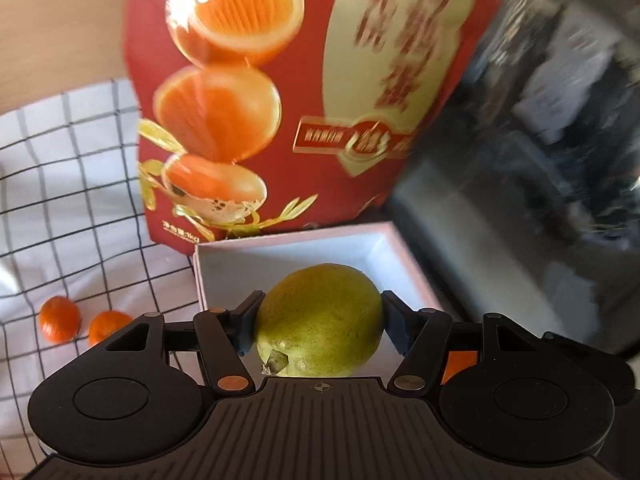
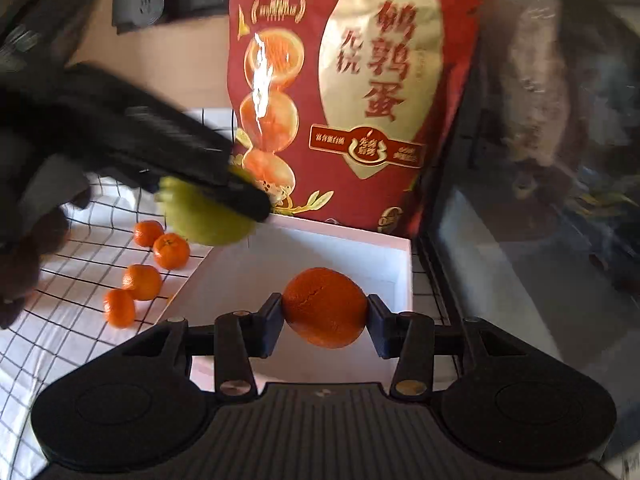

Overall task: Organize fruits
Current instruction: 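Carry the pear and tangerine to the pink box, lowering the pear inside, then open the left gripper releasing the pear while the right gripper drops the tangerine in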

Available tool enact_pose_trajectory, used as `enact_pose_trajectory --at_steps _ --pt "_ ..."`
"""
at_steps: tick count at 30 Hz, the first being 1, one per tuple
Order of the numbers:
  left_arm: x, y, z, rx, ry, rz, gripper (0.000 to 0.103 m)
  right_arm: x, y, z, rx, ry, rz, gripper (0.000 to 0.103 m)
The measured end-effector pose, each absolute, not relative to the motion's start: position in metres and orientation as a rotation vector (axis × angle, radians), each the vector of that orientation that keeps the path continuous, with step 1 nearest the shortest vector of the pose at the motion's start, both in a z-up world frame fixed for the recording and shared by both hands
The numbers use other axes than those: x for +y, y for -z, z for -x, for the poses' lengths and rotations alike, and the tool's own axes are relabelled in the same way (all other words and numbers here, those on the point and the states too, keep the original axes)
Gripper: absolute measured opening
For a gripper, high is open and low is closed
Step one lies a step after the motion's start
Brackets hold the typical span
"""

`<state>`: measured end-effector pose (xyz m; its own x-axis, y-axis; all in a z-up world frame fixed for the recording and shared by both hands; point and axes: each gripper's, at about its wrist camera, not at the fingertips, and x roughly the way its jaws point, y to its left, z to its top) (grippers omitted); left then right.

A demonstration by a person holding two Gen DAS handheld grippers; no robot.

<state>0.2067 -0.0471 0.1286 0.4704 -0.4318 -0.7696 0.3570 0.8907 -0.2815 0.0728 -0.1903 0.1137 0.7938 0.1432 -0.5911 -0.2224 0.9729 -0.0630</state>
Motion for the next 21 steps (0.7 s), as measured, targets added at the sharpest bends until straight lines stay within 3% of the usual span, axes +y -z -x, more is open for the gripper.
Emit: enact_pose_trajectory --at_steps 7,16,21 --pt "-0.086 -0.074 -0.237 1.138 0.438 -0.014 0.068 -0.186 -0.072 -0.129 0.778 -0.261 0.162 0.044" --pt "-0.107 -0.042 -0.255 1.167 0.362 -0.089 0.068 -0.184 -0.038 -0.154 0.852 -0.253 0.269 0.044" --pt "-0.108 -0.052 -0.252 1.088 0.354 -0.054 0.067 -0.181 -0.034 -0.155 0.853 -0.26 0.313 0.044"
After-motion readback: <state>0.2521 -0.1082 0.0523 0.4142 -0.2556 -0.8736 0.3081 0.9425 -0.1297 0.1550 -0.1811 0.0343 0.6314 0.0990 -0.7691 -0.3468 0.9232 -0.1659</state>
